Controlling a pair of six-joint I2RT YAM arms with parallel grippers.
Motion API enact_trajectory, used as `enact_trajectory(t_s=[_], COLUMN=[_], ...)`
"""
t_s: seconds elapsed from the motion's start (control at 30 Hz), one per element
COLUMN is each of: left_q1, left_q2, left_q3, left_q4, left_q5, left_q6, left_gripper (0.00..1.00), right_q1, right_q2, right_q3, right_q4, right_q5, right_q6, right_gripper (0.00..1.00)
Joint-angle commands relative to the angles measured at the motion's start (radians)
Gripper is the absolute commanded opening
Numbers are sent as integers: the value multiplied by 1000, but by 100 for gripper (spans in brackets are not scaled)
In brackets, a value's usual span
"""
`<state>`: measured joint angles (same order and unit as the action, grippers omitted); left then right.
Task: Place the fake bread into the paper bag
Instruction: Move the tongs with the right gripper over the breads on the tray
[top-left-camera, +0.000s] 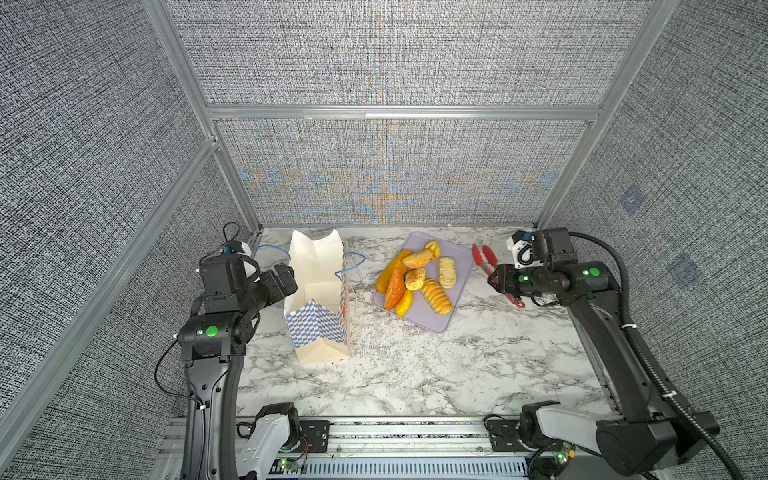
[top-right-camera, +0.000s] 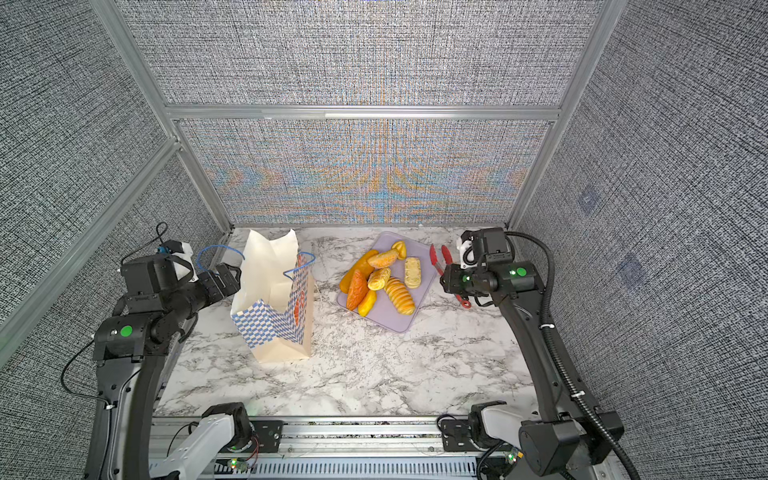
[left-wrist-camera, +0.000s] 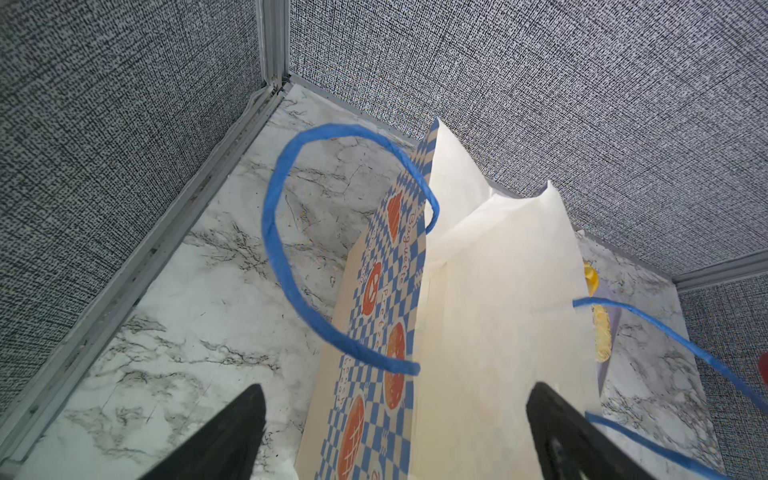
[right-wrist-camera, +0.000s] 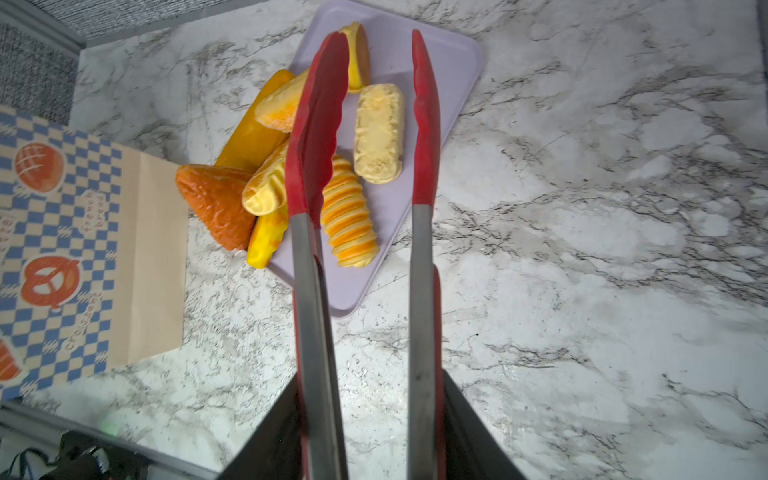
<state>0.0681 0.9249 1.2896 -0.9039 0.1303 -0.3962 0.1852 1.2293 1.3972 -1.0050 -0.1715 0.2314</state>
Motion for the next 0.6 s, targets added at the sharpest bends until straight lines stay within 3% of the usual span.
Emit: enact_trajectory(t_s=[0.0,0.57], left_q1=[1,2], left_q2=[9,15], left_q3=[26,13], left_q4=[-31,-133], left_q5=[-13,-28], left_q6=[19,46], left_gripper=[99,98], right_q1=[34,257], right_q2=[-7,91], right_q3=[12,68], right_q4=[-21,-25], right_q5=[-45,-71], right_q6=[-10,8], right_gripper=[47,46])
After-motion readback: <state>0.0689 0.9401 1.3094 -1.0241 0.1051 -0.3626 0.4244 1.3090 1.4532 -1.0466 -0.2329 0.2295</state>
